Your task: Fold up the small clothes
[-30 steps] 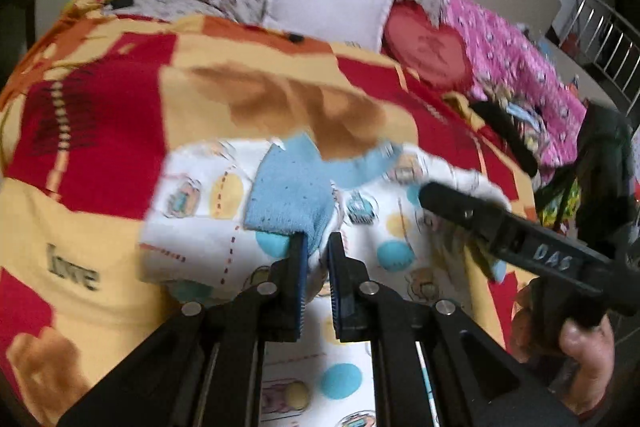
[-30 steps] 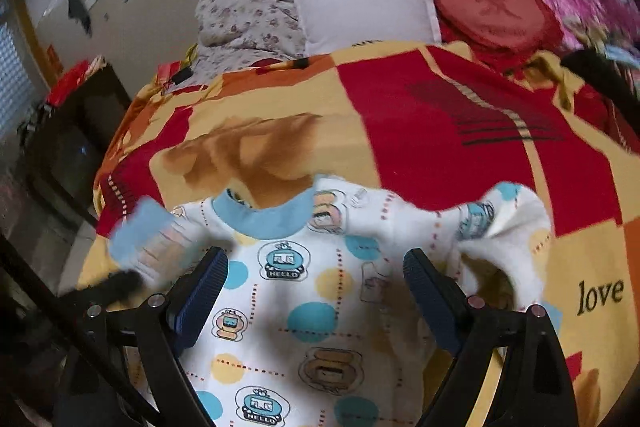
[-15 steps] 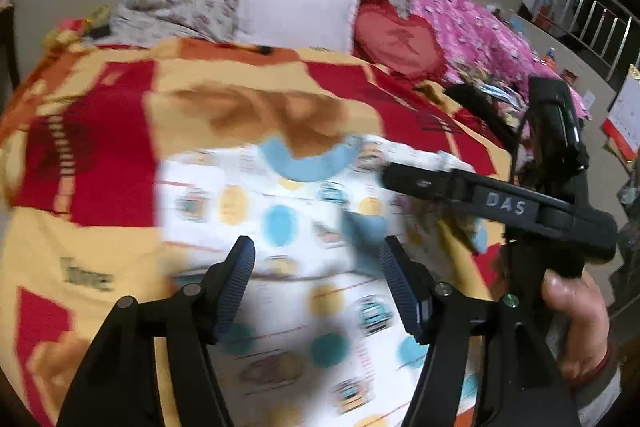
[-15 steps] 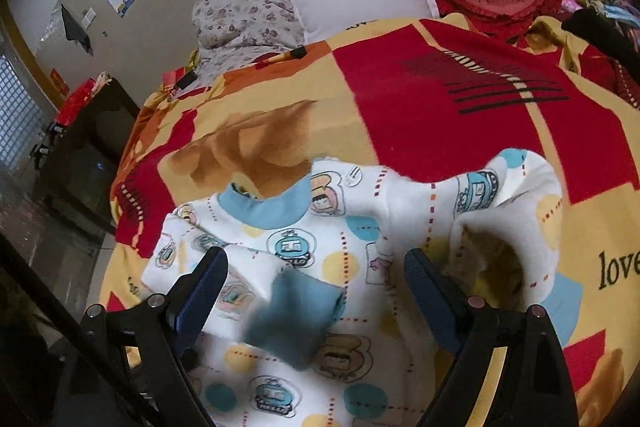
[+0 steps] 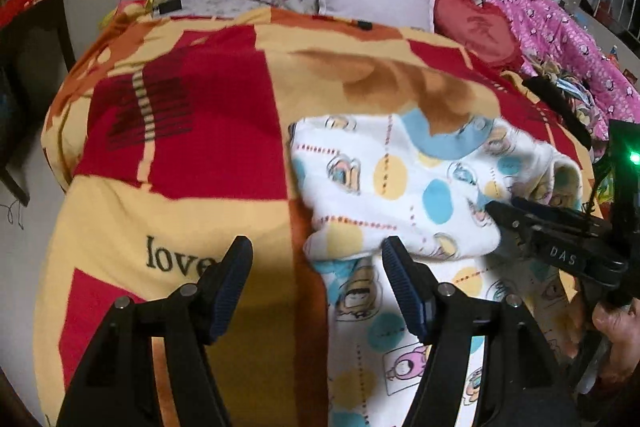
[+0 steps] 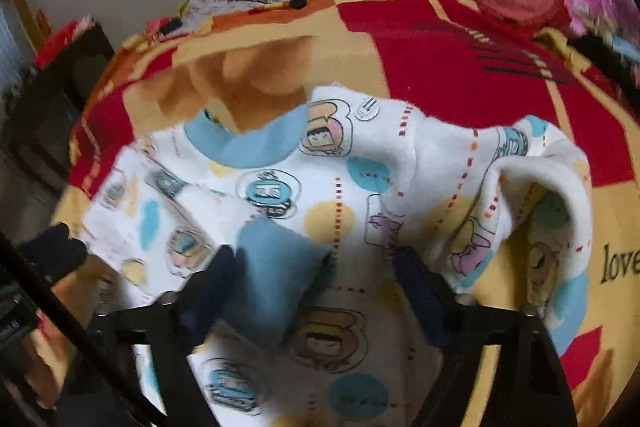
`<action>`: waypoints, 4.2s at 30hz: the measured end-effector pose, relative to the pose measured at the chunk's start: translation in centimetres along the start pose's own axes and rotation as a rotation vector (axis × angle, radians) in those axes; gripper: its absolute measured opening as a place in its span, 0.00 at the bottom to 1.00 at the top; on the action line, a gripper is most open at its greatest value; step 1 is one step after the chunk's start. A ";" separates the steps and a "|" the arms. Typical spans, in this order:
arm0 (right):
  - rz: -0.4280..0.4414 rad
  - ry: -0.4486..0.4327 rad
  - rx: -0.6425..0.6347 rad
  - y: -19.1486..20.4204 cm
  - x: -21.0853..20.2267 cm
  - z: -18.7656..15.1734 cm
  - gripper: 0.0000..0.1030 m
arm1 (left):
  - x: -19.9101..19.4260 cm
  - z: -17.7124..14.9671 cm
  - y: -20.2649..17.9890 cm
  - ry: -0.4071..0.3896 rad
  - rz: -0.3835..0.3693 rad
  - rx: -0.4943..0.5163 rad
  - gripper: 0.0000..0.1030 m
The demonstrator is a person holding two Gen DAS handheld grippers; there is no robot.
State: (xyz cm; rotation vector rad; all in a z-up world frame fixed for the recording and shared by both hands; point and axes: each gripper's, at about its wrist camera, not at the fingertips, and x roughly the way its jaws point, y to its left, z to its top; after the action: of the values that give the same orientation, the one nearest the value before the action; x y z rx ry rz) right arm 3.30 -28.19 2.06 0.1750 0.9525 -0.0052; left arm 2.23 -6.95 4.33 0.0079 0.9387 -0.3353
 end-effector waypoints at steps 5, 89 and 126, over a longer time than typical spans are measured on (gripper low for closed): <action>0.078 -0.041 -0.014 -0.2 -1.0 0.1 0.08 | -0.1 0.0 -0.1 0.003 0.007 0.001 0.65; 0.269 0.044 -0.018 1.3 0.3 0.9 0.37 | 4.9 5.1 3.9 0.124 -0.093 -0.152 0.42; 0.144 0.028 -0.075 1.4 0.9 0.4 0.35 | 2.8 1.0 -0.9 0.101 0.003 -0.011 0.60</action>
State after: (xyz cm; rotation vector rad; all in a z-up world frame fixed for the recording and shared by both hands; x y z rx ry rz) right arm 4.29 -26.78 1.80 0.1741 0.9652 0.1655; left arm 4.31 -8.69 2.85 0.0162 1.0409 -0.3291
